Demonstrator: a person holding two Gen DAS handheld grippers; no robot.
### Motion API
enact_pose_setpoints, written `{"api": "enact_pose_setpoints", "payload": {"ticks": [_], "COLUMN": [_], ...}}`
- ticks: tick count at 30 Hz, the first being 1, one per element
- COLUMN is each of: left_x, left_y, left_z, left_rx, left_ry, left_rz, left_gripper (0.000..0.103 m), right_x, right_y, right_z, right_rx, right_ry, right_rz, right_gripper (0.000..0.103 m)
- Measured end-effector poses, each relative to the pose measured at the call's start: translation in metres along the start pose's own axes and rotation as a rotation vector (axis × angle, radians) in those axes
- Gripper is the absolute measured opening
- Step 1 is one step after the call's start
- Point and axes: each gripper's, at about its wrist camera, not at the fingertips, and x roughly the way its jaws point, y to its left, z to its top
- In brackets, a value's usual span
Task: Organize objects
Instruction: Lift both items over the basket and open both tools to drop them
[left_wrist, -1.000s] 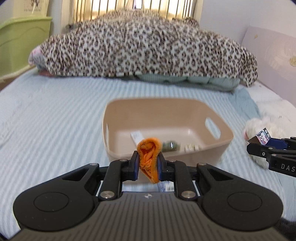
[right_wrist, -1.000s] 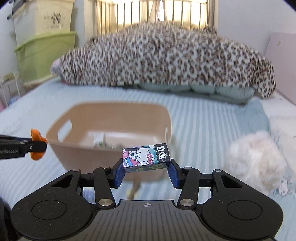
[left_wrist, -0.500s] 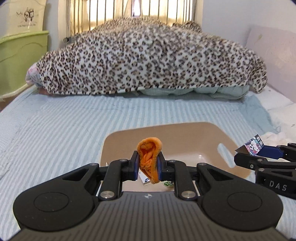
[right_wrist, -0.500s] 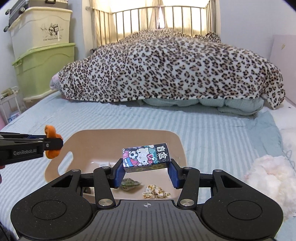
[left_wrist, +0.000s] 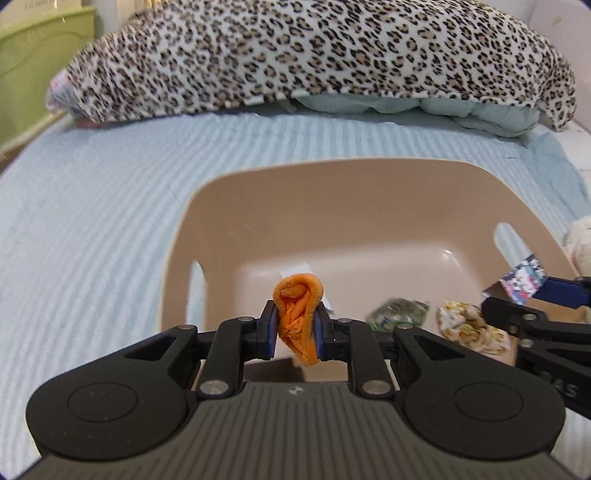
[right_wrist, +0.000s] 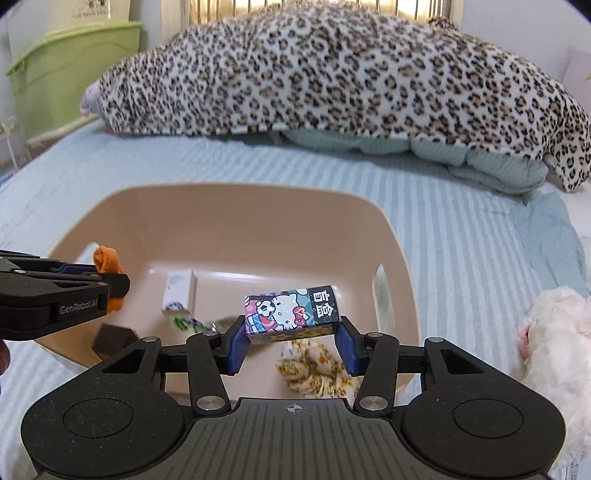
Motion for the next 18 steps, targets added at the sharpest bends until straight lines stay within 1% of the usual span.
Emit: {"api": "enact_pose_setpoints", "payload": {"ticks": [1, 3, 4, 5, 6, 7, 8, 11, 12, 14, 16, 18], "left_x": [-0.002, -0.009, -0.014, -0.019, -0.026, -0.032, -0.040, -0.060, -0.065, -0.075, -0.084, -0.093], "left_y": [0.001, 0.002, 0.001, 0.001, 0.001, 0.001, 0.001, -0.001, -0.002, -0.003, -0.003, -0.001], "left_z": [-0.001, -0.001, -0.001, 0.000, 0.001, 0.002, 0.002, -0.001, -0.002, -0.008, -0.014, -0.020], "left_rx": [-0.007, -0.006, -0.004, -0.005, -0.008, -0.013, -0.018, 0.011, 0.022, 0.035, 0.036, 0.027], "left_ry": [-0.002, -0.019, -0.027, -0.035, -0.041, -0.049, -0.062, -0.084, -0.087, -0.090, -0.087, -0.085], "left_rz": [-0.004, 0.001, 0.000, -0.004, -0.007, -0.008, -0.008, -0.012, -0.009, -0.003, -0.009, -0.016], "left_gripper": [0.022, 0.028, 0.035, 0.050, 0.059, 0.076, 0.082, 0.085, 0.086, 0.086, 0.086, 0.087], "right_x": [0.000, -0.003, -0.003, -0.006, -0.011, -0.017, -0.024, -0.047, -0.054, -0.068, -0.083, -0.094], "right_y": [0.001, 0.000, 0.000, 0.000, 0.000, -0.002, -0.003, -0.007, -0.009, -0.013, -0.017, -0.021], "right_z": [-0.001, -0.003, -0.003, -0.003, -0.004, -0.003, -0.003, -0.005, -0.006, -0.008, -0.014, -0.018], "right_rx": [-0.003, -0.002, 0.002, 0.005, 0.004, 0.003, 0.002, -0.006, -0.008, -0.012, -0.013, -0.011], "right_ry": [0.003, 0.001, -0.002, -0.009, -0.017, -0.027, -0.042, -0.067, -0.072, -0.080, -0.092, -0.094], "right_rz": [-0.007, -0.006, -0.006, -0.007, -0.008, -0.008, -0.010, -0.011, -0.010, -0.014, -0.019, -0.019], "right_gripper": [0.047, 0.054, 0.056, 0.057, 0.059, 0.065, 0.070, 0.078, 0.079, 0.091, 0.096, 0.098]}}
